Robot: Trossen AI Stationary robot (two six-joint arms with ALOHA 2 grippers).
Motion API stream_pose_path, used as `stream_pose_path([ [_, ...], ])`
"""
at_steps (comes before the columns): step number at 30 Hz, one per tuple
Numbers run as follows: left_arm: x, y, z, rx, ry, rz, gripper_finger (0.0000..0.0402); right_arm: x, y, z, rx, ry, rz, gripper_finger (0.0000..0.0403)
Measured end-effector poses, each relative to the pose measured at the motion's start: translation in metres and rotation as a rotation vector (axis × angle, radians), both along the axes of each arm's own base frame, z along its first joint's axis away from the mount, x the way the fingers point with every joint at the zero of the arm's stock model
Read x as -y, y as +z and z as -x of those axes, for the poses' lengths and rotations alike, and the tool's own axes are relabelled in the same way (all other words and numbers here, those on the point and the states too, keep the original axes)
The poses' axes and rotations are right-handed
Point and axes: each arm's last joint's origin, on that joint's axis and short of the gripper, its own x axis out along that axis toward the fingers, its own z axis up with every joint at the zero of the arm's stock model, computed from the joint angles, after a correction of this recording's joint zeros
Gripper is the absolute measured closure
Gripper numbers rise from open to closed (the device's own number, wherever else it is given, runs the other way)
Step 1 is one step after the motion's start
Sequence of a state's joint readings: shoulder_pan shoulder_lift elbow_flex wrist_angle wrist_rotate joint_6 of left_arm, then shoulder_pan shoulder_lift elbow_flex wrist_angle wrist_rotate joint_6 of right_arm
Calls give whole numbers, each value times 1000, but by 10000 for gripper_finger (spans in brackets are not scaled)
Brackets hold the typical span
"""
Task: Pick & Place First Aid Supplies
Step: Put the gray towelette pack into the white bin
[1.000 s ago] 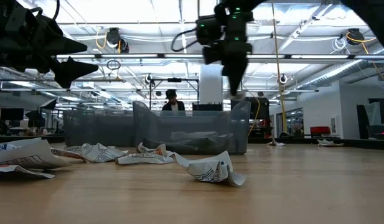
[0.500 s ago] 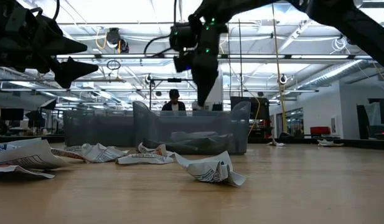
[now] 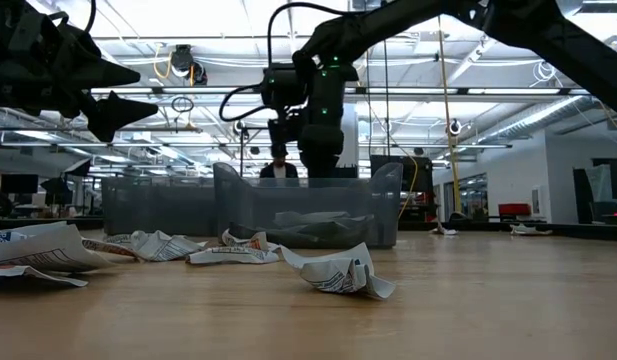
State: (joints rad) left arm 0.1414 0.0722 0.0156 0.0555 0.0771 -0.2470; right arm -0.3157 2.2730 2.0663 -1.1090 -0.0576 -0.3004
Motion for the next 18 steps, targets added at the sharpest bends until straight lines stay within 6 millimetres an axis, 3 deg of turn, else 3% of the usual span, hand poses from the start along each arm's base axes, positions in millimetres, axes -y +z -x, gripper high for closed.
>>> stream_pose_path([
  [10,0,0,0,0,0,0,91,1,0,0,6,-5,5,234],
  [15,0,0,0,0,0,0,91,3,2,0,11,-18,5,196],
  [18,0,0,0,0,0,0,91,8,15,6,36,-106,-2,187],
])
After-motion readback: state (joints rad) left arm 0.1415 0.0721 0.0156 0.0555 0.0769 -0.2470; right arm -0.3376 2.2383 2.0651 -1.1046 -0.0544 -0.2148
